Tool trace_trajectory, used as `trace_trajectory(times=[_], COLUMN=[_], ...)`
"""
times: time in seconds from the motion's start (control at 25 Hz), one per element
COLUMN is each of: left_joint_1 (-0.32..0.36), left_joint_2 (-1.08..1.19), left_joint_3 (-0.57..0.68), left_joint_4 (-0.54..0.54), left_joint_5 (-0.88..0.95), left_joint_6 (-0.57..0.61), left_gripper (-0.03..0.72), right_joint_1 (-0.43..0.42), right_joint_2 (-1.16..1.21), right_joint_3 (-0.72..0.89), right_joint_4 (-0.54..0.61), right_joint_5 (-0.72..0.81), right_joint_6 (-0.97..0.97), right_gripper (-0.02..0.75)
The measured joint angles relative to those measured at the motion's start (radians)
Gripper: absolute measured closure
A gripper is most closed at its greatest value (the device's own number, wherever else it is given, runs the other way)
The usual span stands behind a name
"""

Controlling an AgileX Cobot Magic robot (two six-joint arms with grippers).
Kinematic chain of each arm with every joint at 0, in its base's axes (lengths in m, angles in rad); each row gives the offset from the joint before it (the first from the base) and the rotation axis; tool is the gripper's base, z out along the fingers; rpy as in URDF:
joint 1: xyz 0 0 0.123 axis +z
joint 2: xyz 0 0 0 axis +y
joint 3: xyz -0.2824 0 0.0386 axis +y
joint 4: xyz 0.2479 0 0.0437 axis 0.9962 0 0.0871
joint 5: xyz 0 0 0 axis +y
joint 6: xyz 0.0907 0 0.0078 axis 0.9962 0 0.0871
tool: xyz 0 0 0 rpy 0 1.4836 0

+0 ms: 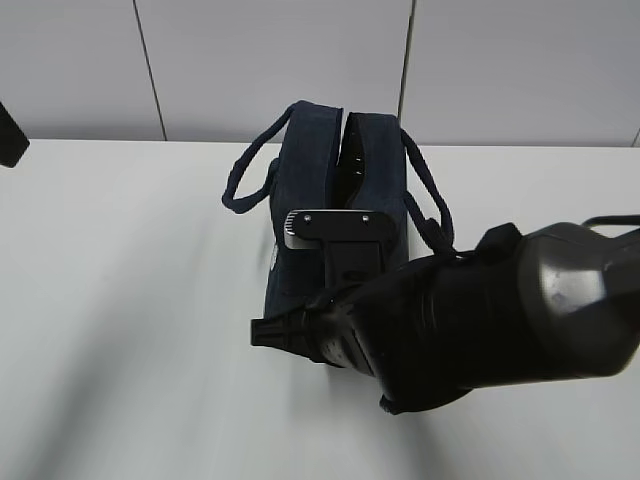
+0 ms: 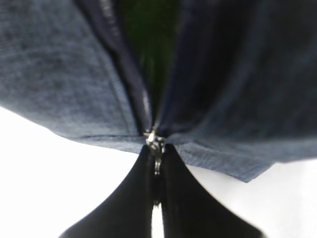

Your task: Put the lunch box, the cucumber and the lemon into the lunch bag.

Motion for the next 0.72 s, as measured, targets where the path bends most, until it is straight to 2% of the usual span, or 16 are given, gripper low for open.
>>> trace_trajectory(times=[0.72], left_joint_1=[0.0], left_joint_2=[0.0], left_joint_3=[0.0], left_joint_4=[0.045], left_joint_5=[0.005], left_joint_6=[0.002], left_gripper=[0.421], right_joint_1=[0.0], right_joint_2=[-0.06], right_joint_3=[0.0], right_joint_4=[0.004], right_joint_5=[0.002], right_joint_6=[-0.045], right_gripper=[0.737])
